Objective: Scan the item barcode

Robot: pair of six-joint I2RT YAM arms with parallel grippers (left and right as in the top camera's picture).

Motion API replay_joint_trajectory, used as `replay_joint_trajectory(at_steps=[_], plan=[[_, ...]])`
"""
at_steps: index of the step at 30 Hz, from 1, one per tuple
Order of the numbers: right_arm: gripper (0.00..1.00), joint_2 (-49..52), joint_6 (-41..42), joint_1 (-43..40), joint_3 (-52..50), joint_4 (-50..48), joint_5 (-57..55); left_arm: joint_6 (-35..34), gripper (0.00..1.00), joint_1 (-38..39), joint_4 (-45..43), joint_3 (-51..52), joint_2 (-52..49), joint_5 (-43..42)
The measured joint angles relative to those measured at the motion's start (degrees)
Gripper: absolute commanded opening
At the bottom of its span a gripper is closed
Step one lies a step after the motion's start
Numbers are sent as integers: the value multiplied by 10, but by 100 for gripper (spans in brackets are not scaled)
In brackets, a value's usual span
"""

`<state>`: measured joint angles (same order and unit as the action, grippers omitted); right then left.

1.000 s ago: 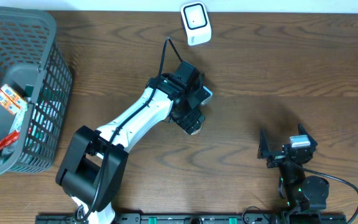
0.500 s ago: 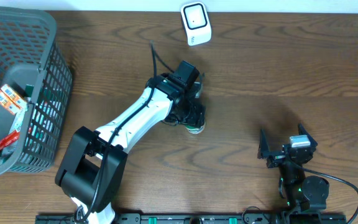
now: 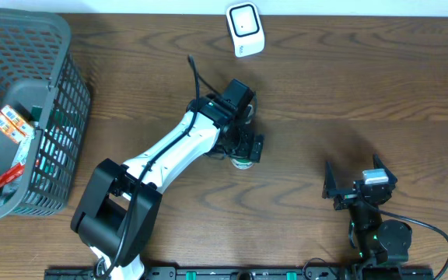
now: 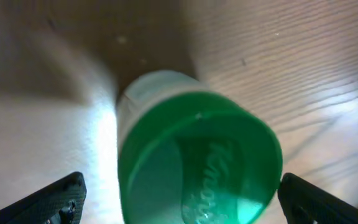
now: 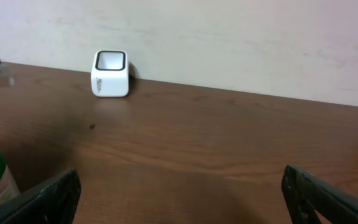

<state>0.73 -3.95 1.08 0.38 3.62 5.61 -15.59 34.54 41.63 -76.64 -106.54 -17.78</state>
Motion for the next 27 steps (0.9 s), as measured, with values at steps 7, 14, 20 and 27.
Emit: replay_joint_trajectory(at_steps=[7, 14, 20, 27], plan=[[99, 0, 0, 0, 0, 0, 0, 241, 99, 11, -2, -7, 4, 28], [99, 0, 0, 0, 0, 0, 0, 386, 98, 43, 9, -7, 4, 33], [99, 0, 0, 0, 0, 0, 0, 437, 87, 49, 8, -7, 4, 35], [99, 0, 0, 0, 0, 0, 0, 452, 76, 49, 7, -7, 4, 38]])
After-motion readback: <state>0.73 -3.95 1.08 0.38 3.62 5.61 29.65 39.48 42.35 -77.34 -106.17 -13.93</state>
